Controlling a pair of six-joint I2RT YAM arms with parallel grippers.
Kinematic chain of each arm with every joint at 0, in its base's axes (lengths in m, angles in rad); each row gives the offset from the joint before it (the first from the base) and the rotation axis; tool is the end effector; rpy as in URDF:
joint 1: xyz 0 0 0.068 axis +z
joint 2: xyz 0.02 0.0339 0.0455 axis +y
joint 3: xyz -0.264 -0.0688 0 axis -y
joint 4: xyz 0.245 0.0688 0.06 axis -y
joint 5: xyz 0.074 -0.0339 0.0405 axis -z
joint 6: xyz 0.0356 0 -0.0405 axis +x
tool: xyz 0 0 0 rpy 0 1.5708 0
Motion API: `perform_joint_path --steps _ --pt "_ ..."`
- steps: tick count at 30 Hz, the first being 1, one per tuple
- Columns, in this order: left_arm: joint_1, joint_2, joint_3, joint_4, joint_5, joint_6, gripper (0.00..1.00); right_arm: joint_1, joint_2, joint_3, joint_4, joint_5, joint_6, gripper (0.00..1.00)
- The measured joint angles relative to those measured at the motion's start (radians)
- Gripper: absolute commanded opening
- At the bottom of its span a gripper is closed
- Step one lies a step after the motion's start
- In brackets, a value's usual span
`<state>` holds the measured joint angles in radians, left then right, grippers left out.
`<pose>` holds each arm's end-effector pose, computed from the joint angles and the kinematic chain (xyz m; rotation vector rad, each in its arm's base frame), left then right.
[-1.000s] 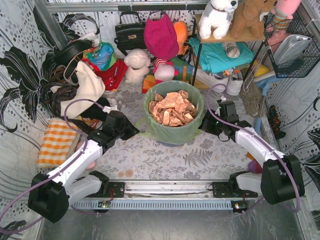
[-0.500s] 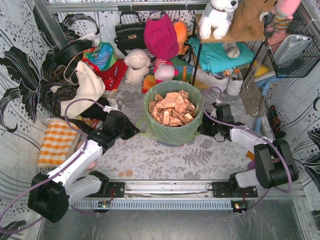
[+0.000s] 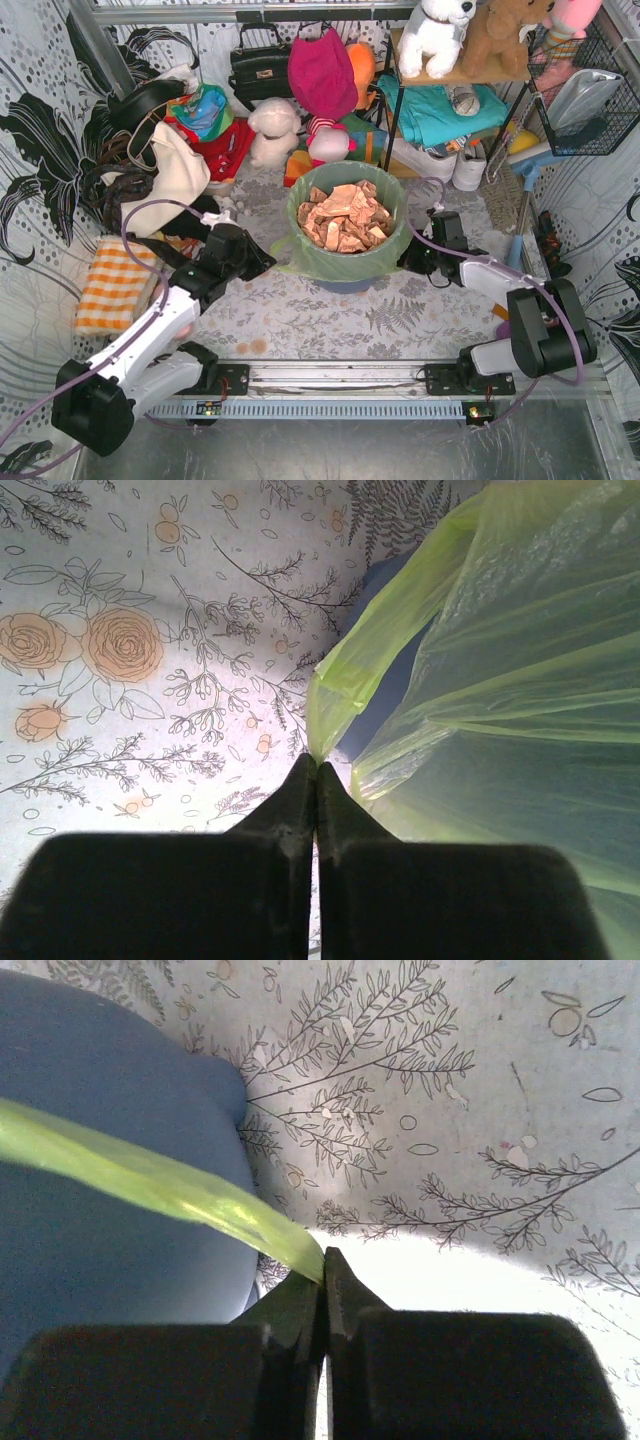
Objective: Tie the trash bag
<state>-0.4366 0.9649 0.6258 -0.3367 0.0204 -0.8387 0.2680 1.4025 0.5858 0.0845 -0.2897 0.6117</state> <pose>0.1865 -0.0878 0.2370 -0.4568 2.2990 -0.6889 0.2554 0.0807 0.1640 0.2555 2.3806 0.7688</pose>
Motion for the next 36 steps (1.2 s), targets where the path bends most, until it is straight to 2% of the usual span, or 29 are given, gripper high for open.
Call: perform_joint_path --steps 9,21,36 --pt "0.0 -0.108 0.0 -0.011 0.014 0.034 0.0 0.0 -0.196 0.011 -0.132 0.062 -0.004 0.0" --pt "0.0 -0.222 0.07 0.008 0.064 0.099 0.0 0.0 -0.415 0.219 -0.381 0.114 -0.026 0.0" --pt "0.0 -0.253 0.198 0.041 0.111 0.125 0.0 0.0 -0.459 0.444 -0.497 0.064 0.003 0.0"
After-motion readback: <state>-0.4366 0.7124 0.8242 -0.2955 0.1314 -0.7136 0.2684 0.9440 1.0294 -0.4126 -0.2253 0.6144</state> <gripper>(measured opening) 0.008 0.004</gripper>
